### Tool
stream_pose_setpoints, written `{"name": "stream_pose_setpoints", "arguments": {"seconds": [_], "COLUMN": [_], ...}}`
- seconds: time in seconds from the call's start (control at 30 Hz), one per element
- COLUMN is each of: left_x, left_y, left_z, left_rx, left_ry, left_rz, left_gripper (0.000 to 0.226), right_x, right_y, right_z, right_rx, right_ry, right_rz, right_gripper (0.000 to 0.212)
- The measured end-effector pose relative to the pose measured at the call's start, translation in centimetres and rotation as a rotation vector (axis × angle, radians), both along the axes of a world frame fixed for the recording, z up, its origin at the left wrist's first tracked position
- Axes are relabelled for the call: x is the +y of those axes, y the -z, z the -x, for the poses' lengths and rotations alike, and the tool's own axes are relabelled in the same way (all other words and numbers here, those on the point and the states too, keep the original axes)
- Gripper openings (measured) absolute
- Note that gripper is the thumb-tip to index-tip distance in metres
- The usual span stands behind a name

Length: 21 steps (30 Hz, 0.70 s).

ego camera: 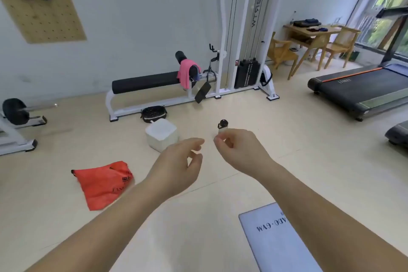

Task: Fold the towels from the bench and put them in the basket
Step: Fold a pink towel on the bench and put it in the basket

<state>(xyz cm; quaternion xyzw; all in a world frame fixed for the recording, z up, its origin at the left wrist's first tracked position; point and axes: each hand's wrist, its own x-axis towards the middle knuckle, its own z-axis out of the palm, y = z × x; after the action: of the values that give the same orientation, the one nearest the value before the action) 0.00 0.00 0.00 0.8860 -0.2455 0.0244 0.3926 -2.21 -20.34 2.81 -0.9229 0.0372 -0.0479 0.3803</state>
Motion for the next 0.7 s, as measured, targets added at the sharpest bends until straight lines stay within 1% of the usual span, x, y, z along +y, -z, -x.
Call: {"name": "stream_pose_setpoints", "arguments": {"seconds": [0.07,0.2,0.3,0.43,0.57,0.7], "left_x": [0.5,-0.1,-0.7,-0.7,1.0,4.6], "left_y": [0.6,2.3,3.9,5.2,5.7,5.9], "left_z": [-4.6,-14.2,-22.0,-34.1,-45.8,-55.3], "left_rx": [0.051,0.154,0.152,0.137,0.197,0.26], "left_ry": [-0.001,-0.005,0.029,-0.002,-0.073,-0.16], "left_rz": [0.007,0.048,0.026,0.0,0.003,0.03], "left_gripper": [0.037,0.034,0.032,0.032,0.034,0.031], "right_x": [0.4,-0.1,-0.7,-1.3,0.4,4.1], "right_y": [0.4,1.3,2.9,5.1,6.3,6.3], "right_z": [-4.4,-13.8,-21.7,-34.0,-48.0,-60.5], "right_rx": [0.03,0.028,0.047,0.054,0.101,0.17], "right_ry": [0.036,0.093,0.108,0.117,0.057,-0.013], "right_rz": [-0.025,-0.13,-0.187,-0.235,-0.237,-0.299], "right_gripper": [0.021,0.02,0.02,0.018,0.019,0.015]}}
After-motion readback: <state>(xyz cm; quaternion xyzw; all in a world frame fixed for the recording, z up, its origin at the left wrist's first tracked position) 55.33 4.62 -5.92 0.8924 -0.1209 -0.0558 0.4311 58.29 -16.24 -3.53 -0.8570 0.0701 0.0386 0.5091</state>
